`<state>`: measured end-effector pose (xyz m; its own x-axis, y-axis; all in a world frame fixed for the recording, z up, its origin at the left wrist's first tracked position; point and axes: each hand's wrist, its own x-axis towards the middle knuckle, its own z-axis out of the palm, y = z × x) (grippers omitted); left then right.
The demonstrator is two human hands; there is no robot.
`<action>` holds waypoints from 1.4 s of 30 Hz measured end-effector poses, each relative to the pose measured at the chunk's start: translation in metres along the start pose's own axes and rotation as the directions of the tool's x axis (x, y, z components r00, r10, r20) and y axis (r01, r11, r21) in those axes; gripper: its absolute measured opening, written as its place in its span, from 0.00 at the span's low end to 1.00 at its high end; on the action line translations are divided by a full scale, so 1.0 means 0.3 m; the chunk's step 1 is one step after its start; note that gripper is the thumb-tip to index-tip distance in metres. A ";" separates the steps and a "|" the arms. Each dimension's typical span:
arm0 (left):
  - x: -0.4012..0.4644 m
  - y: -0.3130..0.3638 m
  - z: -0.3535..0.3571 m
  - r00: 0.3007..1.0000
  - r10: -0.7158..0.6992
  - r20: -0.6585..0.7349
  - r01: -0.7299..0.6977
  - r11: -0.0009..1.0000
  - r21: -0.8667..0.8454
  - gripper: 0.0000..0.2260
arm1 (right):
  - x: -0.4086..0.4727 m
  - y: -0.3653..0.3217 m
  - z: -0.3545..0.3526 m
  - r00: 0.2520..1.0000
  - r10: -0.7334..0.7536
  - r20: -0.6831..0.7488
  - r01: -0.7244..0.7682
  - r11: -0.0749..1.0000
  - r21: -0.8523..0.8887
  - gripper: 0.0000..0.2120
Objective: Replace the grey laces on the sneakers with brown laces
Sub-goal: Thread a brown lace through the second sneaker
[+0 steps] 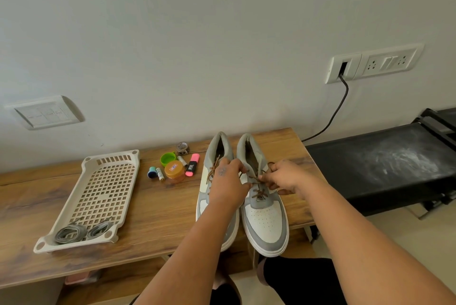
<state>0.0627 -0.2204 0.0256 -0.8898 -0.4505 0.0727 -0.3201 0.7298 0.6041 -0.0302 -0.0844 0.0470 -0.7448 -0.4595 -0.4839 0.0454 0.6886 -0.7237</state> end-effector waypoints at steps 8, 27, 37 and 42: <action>0.007 -0.008 0.005 1.000 -0.031 -0.003 0.031 0.999 -0.039 0.12 | -0.009 -0.002 -0.016 0.998 0.031 0.058 -0.040 0.986 0.161 0.06; 0.021 -0.009 -0.034 0.997 -0.053 0.053 0.057 0.995 -0.085 0.07 | -0.002 0.003 -0.006 1.000 0.001 0.029 -0.004 0.995 0.103 0.06; 0.036 0.012 -0.113 0.999 -0.005 0.037 0.009 0.993 -0.118 0.08 | -0.010 0.000 -0.017 0.999 -0.008 0.036 0.003 0.992 0.126 0.07; 0.032 0.008 -0.153 0.999 -0.038 -0.005 0.038 0.999 -0.014 0.07 | -0.018 0.002 -0.026 0.997 -0.062 0.046 0.065 0.996 -0.060 0.06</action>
<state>0.0683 -0.2467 0.0643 -0.8752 -0.4807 0.0539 -0.3490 0.7047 0.6177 -0.0315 -0.0772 0.0530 -0.7149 -0.5268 -0.4598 -0.0432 0.6896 -0.7229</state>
